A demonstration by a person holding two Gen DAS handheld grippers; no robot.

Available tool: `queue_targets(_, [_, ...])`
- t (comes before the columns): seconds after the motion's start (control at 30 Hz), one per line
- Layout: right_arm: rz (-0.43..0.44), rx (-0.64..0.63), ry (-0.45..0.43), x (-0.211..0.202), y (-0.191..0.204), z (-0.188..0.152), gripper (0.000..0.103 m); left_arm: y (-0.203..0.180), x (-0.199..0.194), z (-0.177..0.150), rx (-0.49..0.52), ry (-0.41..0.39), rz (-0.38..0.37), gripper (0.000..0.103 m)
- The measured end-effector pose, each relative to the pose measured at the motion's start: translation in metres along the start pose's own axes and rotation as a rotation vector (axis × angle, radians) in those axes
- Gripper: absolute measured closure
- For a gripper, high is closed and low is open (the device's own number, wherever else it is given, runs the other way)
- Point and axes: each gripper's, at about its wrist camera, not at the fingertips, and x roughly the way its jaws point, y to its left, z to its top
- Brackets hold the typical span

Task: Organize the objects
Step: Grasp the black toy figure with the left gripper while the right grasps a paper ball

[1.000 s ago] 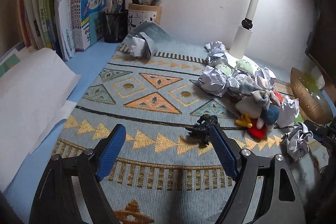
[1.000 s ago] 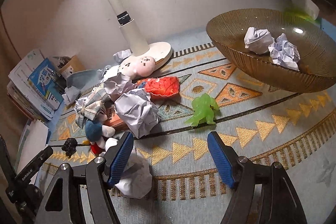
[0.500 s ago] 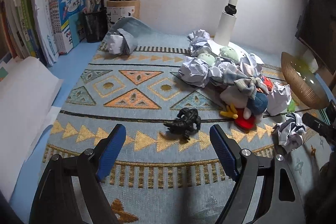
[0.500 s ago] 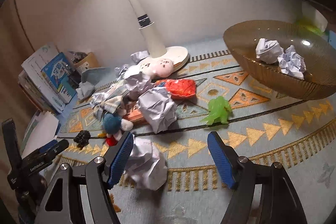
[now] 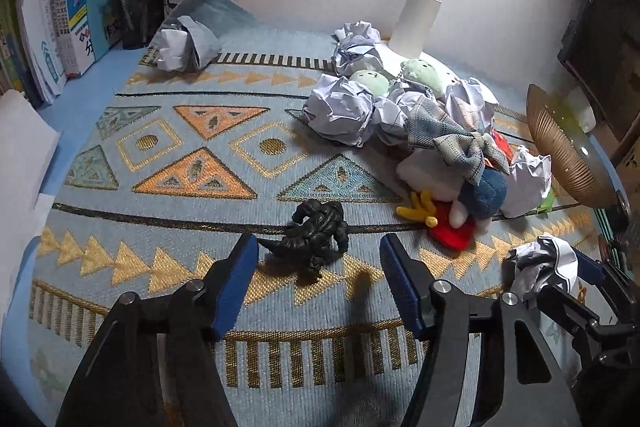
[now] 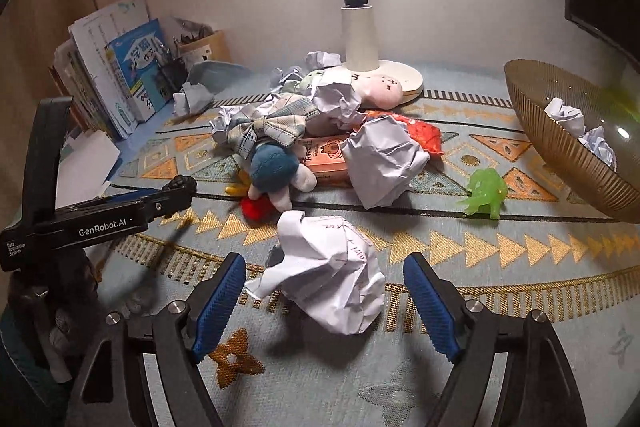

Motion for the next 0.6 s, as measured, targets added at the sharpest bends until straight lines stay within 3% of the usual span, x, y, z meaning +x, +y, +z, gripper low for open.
queue_targets(0.17, [0.0, 0.025, 0.027, 0.007, -0.004, 0.001, 0.023, 0.0, 0.001, 0.0, -0.004, -0.007, 0.029, 0.055])
queue_targets(0.5, [-0.03, 0.059, 0.051, 0.016, -0.006, 0.007, 0.023, -0.006, 0.003, -0.001, 0.026, -0.002, 0.044, 0.056])
queue_targets(0.6, [-0.055, 0.06, 0.061, 0.019, -0.005, 0.008, 0.033, -0.006, 0.006, 0.001, 0.017, 0.006, 0.05, 0.056])
